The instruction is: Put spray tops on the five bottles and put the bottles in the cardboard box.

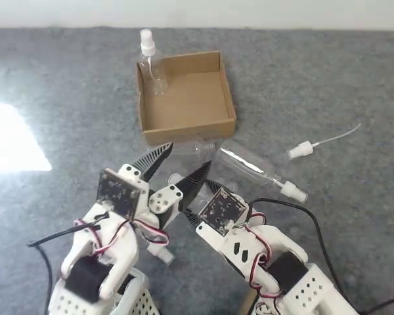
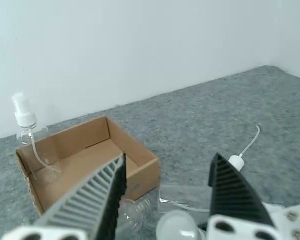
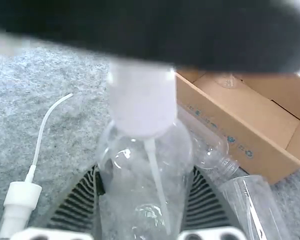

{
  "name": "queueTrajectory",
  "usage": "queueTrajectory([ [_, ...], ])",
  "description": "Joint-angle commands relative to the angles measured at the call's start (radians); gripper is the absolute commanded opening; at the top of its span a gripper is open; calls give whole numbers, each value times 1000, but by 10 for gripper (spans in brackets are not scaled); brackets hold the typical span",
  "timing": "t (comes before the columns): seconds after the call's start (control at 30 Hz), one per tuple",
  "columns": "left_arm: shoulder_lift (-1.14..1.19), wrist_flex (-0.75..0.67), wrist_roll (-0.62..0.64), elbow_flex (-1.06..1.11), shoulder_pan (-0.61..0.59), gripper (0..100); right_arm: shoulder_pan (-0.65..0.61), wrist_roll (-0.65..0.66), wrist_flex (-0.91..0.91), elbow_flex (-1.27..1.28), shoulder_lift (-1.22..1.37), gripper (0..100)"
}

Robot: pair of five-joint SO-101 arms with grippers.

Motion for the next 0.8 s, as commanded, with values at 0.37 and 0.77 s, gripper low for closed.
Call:
queueTrajectory([
  [0.37, -15, 77, -5, -248, -216, 252, 1, 11, -1, -71, -28, 6],
  [0.77, -15, 160, -5, -142, -549, 251, 2, 11, -1, -72, -28, 6],
])
